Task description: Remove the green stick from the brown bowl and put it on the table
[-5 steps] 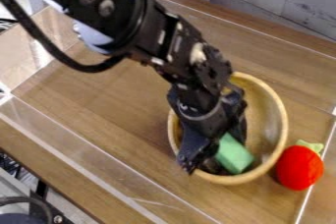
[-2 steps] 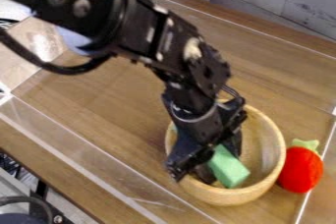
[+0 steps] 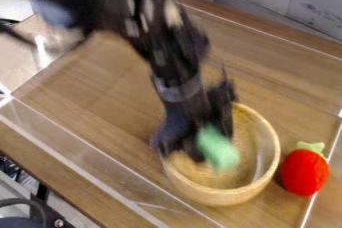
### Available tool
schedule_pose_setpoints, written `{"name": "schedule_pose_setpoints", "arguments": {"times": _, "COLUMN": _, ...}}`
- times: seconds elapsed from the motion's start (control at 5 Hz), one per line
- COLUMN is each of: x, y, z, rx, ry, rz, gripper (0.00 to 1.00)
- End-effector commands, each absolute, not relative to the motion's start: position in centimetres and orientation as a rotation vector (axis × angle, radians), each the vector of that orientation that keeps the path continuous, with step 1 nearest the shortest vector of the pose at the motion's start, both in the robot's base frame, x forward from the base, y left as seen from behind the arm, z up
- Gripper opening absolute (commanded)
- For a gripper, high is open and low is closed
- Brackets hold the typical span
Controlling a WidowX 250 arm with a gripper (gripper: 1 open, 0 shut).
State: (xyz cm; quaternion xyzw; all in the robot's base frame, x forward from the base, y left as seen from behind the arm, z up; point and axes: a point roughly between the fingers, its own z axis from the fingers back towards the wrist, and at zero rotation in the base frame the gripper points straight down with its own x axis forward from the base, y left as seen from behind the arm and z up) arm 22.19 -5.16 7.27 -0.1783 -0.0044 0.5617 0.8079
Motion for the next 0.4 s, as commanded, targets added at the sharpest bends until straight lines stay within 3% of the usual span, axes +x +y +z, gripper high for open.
{"name": "schedule_pose_setpoints", "arguments": {"times": 0.0, "x": 24.4, "y": -1.8, "z": 11.0, "rx": -0.448, "ry": -0.049, "rz": 1.237, "gripper": 0.00}}
{"name": "schedule_pose_setpoints", "arguments": {"times": 0.2, "x": 24.4, "y": 0.9, "z": 11.7, "rx": -0.469, "ry": -0.048, "rz": 1.244, "gripper": 0.00}}
